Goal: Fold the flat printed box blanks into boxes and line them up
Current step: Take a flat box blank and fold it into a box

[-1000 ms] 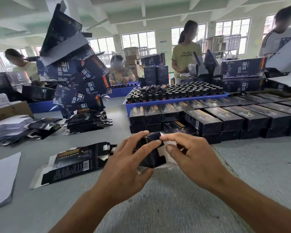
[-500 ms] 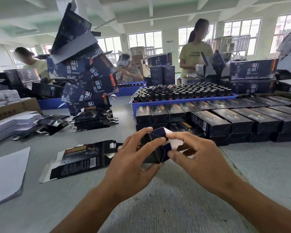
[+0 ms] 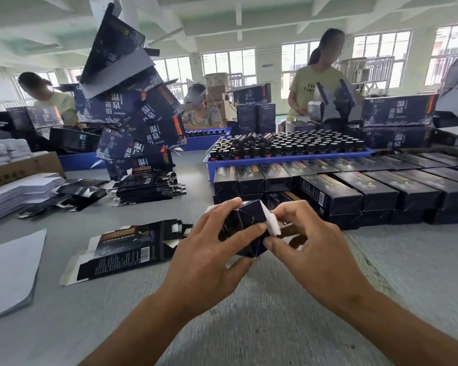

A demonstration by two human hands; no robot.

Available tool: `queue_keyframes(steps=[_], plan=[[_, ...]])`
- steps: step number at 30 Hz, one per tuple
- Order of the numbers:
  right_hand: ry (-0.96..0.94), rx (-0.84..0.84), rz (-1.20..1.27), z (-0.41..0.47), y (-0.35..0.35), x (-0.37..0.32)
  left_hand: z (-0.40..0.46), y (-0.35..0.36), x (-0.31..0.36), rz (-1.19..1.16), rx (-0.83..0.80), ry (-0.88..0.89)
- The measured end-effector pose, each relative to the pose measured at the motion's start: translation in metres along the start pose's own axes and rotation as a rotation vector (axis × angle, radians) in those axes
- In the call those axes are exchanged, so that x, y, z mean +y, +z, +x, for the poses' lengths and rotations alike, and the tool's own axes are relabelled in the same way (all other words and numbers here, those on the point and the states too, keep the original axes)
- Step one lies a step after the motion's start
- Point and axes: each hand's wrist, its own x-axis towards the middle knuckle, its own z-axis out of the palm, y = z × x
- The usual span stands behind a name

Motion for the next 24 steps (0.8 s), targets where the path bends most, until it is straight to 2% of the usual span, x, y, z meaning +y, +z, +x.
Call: queue_keyframes(steps=[5, 11, 16, 24], plan=[[-0.038, -0.039, 0.016, -0.001, -0.001, -0.002, -0.002, 0.001, 0.001, -0.037, 0.032, -0.044], [0.053, 0.0, 0.142, 0.001, 0.0, 0.0, -0.002, 0.002, 0.007, -0.15, 0.018, -0.15], [0.163, -0.03, 0.209, 0.004, -0.001, 0.001, -0.005, 0.008, 0.009, -0.246, 0.026, -0.153], [0.169, 0.001, 0.229, 0.004, -0.003, -0.002, -0.004, 0.009, 0.012, -0.249, 0.032, -0.144]])
